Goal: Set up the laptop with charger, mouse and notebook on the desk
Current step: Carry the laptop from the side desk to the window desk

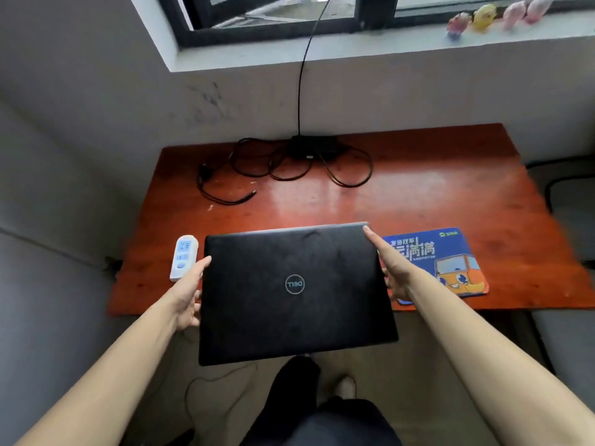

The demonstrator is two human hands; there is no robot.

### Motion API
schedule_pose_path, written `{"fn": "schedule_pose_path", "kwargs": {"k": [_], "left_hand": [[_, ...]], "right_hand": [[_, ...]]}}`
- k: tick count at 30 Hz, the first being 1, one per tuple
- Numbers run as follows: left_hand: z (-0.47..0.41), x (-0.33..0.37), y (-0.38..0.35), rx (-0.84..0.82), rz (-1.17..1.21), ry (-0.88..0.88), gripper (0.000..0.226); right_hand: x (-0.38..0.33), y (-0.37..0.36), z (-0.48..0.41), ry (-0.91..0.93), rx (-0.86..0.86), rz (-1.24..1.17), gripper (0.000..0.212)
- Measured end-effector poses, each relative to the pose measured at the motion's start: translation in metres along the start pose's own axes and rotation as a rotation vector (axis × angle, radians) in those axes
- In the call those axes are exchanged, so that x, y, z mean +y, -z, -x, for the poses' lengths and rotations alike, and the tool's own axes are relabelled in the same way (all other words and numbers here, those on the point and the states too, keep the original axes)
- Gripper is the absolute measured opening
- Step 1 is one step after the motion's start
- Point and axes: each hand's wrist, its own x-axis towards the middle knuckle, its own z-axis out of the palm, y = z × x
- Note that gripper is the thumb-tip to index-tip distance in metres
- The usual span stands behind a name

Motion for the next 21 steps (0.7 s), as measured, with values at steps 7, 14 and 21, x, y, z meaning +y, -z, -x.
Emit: {"fn": "schedule_pose_path", "kwargs": {"k": [7, 14, 21], "left_hand": [[-0.074, 0.049, -0.023, -0.066, -0.028, 0.101, 0.06], [-0.118, 0.107, -0.044, -0.163, -0.082, 0.141, 0.069], [-0.133, 0.135, -0.068, -0.2, -0.093, 0.17, 0.075]], "right_hand": [[-0.039, 0.002, -0.063, -0.047, 0.01, -0.008, 0.073], [-0.068, 0.014, -0.091, -0.049, 0.154, -0.072, 0.062], [-0.089, 0.023, -0.107, -0.008, 0.211, -0.08, 0.091]]}}
